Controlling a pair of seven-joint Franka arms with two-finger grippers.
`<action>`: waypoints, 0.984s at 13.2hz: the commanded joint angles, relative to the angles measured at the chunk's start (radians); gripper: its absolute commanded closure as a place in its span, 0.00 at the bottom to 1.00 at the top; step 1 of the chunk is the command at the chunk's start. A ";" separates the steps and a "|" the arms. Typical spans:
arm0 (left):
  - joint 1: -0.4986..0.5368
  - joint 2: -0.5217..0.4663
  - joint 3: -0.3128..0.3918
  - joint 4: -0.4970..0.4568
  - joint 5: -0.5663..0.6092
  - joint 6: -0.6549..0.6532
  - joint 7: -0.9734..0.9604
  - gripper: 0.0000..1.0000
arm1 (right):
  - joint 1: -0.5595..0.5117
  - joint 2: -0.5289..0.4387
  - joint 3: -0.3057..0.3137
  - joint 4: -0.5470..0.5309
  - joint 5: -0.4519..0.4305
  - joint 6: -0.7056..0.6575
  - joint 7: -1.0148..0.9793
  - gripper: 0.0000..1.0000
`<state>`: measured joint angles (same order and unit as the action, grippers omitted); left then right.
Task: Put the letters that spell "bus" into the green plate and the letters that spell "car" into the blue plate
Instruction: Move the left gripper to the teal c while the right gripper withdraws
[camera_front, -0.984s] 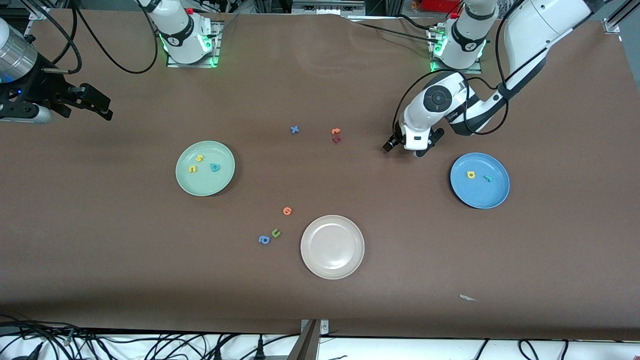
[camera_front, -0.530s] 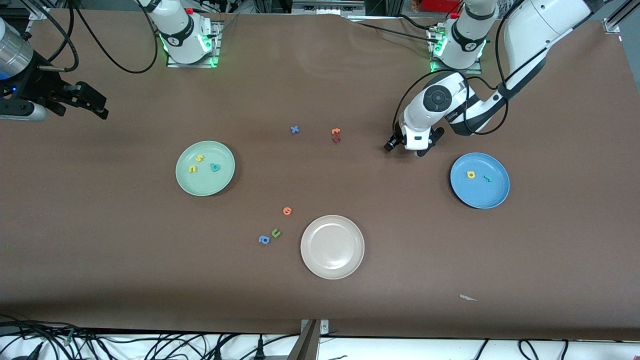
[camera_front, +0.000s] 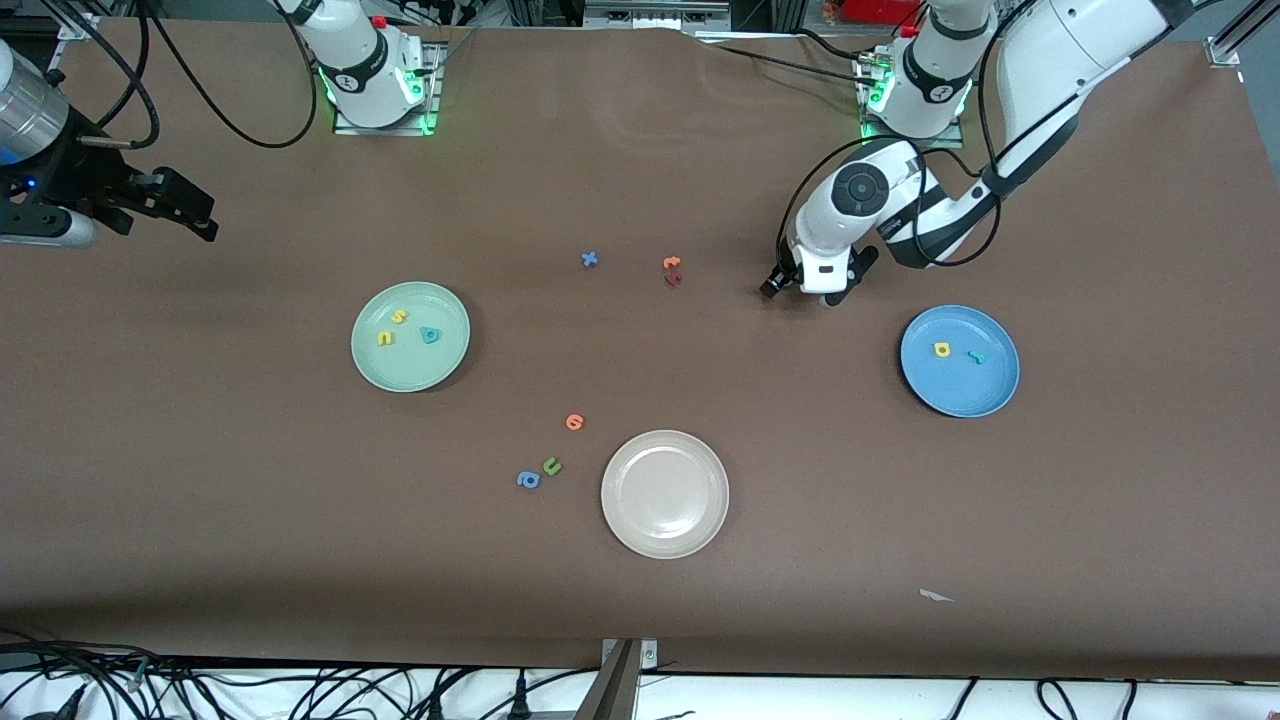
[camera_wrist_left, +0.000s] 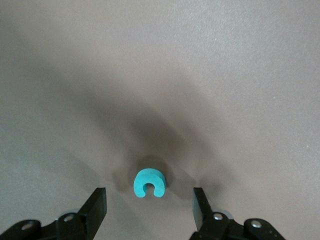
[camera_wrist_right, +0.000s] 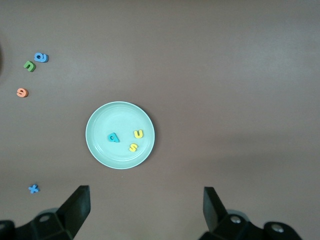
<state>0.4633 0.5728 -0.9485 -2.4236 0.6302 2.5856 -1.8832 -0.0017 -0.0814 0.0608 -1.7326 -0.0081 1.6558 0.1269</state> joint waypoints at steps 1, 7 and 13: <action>-0.019 0.030 0.020 0.003 0.129 0.010 -0.118 0.24 | -0.015 0.014 0.013 0.031 -0.003 -0.024 -0.010 0.00; -0.006 0.035 0.028 0.006 0.161 0.010 -0.129 0.36 | -0.015 0.014 0.011 0.031 -0.001 -0.024 -0.012 0.00; 0.006 0.032 0.030 0.006 0.161 0.008 -0.122 0.44 | -0.015 0.015 0.010 0.031 -0.001 -0.024 -0.012 0.00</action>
<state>0.4534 0.5945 -0.9328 -2.4162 0.7475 2.5971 -1.9828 -0.0018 -0.0785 0.0607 -1.7310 -0.0081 1.6557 0.1269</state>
